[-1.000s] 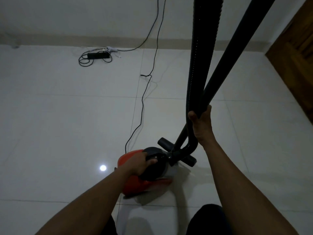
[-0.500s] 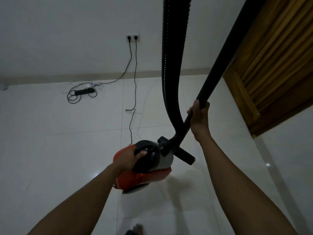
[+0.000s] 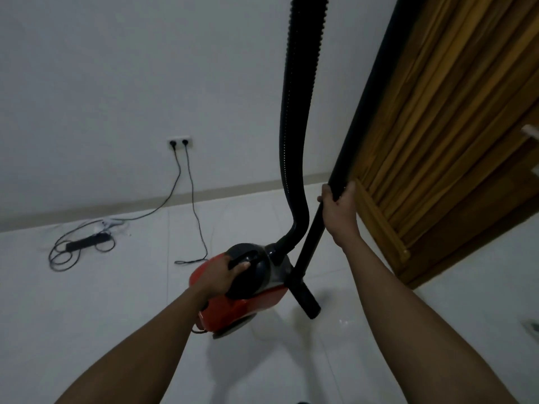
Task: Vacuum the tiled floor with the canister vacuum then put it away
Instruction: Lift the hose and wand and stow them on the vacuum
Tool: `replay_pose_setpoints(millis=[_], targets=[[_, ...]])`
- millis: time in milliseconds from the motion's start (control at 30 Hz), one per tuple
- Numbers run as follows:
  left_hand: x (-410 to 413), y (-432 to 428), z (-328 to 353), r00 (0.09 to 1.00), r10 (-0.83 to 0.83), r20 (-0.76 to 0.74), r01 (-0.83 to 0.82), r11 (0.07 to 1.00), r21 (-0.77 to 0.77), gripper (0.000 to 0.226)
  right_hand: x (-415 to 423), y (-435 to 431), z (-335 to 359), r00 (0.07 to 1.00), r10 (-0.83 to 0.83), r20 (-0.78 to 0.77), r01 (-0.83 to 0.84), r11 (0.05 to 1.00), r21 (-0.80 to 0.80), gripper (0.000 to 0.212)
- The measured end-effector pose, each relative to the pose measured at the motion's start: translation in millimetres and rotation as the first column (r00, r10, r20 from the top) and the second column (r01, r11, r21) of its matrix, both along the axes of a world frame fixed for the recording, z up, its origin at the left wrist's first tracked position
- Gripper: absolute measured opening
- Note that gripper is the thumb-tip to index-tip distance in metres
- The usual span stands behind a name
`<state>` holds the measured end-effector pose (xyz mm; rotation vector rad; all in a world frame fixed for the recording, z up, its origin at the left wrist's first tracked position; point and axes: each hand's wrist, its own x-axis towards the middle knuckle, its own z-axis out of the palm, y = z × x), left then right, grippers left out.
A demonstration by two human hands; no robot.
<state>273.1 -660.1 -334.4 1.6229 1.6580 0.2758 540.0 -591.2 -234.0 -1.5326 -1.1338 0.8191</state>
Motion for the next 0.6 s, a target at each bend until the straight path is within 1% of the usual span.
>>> replay_pose_setpoints(millis=[67,200,333,367,500,600], targets=[[14,51,5,1.0,-0.017,-0.009,0.017,1.0,-0.001,0.05,15,40,5,0.999,-0.033,0.009,0.033,0.999,0.0,0.025],[43,159,6,0.998,-0.065,-0.014,0.065,0.998,-0.02,0.052,51,130,11,0.995,-0.098,0.011,0.097,0.995,0.028,0.038],[83,261,7,0.998,-0.062,-0.01,0.062,0.998,-0.018,0.051,92,239,11,0.997,-0.071,-0.026,0.072,0.996,0.045,0.043],[94,287,8,0.998,-0.061,-0.012,0.061,0.998,-0.016,0.048,103,266,14,0.997,-0.07,-0.035,0.071,0.996,0.047,0.043],[137,382,16,0.998,-0.058,0.0,0.058,0.998,-0.009,0.045,143,368,25,0.995,-0.086,-0.04,0.088,0.995,0.052,0.03],[168,448,19,0.996,-0.087,0.003,0.087,0.996,0.004,0.041,173,437,34,0.996,-0.087,-0.02,0.089,0.993,0.072,0.032]])
